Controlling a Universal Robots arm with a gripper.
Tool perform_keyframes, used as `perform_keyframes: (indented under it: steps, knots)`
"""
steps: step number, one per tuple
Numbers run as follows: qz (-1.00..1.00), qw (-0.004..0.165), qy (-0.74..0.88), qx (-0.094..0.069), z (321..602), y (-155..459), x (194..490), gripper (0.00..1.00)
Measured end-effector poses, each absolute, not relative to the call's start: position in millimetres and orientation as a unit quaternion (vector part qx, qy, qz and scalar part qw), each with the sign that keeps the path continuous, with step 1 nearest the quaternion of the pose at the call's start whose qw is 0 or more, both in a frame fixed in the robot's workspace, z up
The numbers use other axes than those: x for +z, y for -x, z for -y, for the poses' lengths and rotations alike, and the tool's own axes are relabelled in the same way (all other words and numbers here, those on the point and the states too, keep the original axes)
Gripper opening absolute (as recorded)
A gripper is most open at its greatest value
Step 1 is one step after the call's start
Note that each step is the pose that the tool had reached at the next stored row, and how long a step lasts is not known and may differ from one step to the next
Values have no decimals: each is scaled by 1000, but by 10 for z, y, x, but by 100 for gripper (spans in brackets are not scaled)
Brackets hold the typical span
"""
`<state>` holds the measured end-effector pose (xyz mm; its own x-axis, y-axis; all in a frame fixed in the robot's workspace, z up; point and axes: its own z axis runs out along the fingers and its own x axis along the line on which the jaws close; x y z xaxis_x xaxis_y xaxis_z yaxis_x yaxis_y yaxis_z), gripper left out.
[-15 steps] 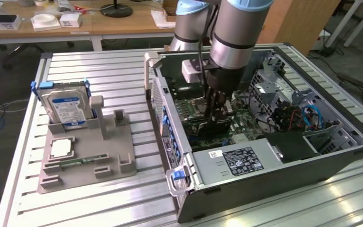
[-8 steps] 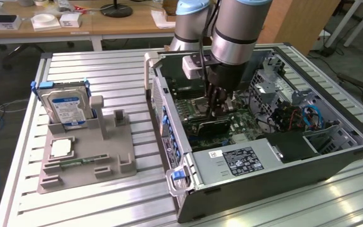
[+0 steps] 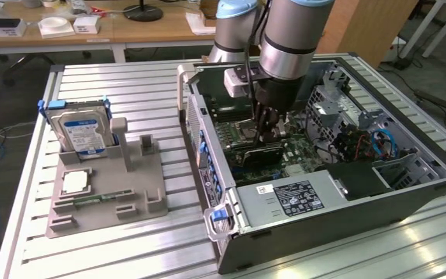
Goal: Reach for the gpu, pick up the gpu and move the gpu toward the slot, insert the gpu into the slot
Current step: 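Insert the gpu into the slot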
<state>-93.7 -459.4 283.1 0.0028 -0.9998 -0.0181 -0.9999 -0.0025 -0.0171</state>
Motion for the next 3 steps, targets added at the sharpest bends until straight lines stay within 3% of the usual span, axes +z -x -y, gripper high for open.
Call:
perform_keyframes:
  steps: [3]
  knots:
    - [-706,12,708,0,4594,937,2831,10]
